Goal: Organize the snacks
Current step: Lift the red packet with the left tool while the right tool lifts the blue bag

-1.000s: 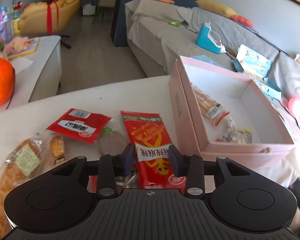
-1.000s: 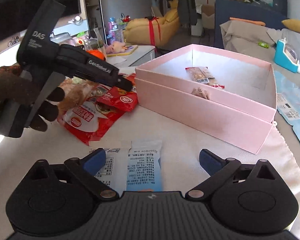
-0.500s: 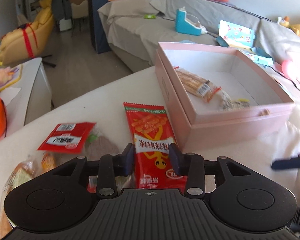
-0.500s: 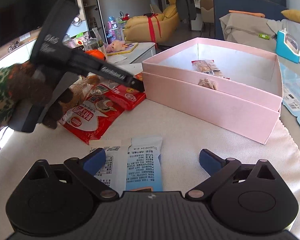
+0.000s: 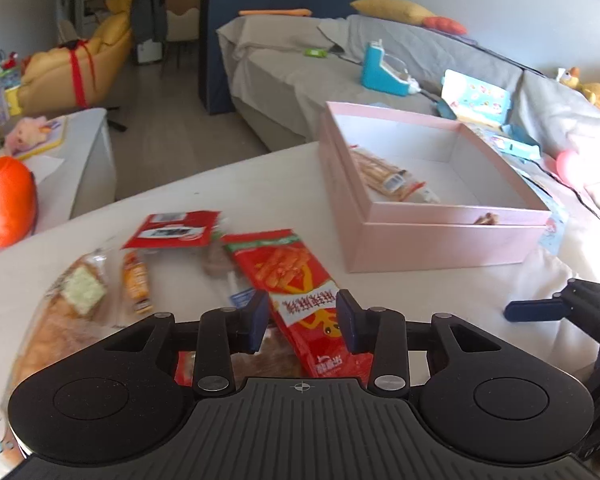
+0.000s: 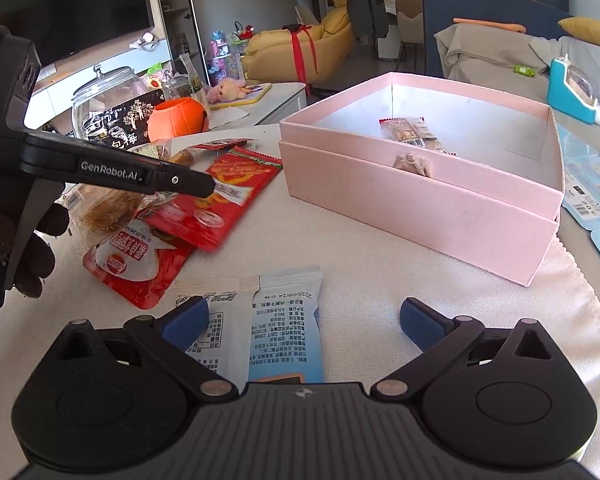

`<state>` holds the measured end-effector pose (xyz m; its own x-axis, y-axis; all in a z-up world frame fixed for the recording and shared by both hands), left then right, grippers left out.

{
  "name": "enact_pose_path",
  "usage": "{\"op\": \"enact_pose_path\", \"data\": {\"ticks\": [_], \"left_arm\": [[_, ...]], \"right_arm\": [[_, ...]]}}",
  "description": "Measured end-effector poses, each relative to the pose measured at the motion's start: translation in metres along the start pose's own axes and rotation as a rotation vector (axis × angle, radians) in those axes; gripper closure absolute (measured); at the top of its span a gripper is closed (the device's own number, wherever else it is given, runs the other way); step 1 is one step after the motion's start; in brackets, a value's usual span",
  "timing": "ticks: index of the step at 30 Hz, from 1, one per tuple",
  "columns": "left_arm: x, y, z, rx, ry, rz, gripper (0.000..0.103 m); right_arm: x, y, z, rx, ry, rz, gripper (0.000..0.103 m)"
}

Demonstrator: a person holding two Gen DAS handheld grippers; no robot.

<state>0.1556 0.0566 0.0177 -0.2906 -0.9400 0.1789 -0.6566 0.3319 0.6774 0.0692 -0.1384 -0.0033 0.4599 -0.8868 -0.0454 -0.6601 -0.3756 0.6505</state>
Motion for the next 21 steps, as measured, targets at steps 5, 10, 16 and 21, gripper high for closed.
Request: {"op": "enact_pose_path", "data": {"ticks": [5, 10, 16, 21], "left_arm": [[0.022, -0.033, -0.007, -0.029, -0.072, -0.106, 0.061], [0.028, -0.052, -0.021, -0.053, -0.013, -0.130, 0.053], [0.026, -0.055, -0.018, -0.029, -0.085, -0.199, 0.036], [0.014, -0.052, -0.019, -0.040, -0.064, -0.243, 0.024]], "right_arm": [[-0.001, -0.001, 0.000, 0.001, -0.002, -0.002, 0.001], [-0.001, 0.000, 0.001, 0.003, -0.004, -0.004, 0.001], [-0.001, 0.000, 0.001, 0.002, -0.004, -0.004, 0.001], [-0.001, 0.000, 0.001, 0.002, -0.004, -0.004, 0.001]]}}
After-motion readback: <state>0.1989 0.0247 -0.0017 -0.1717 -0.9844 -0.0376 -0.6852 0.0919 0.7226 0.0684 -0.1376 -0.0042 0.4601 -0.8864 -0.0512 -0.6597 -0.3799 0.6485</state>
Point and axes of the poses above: each gripper's, at about its wrist camera, not at the fingertips, and y roughly against the way its jaws point, x to its right, z to its underside, the point moved 3 cm from there along -y, roughly the way its jaws point, and after that the axes turned 7 degrees about y, right-handed, at the moved point
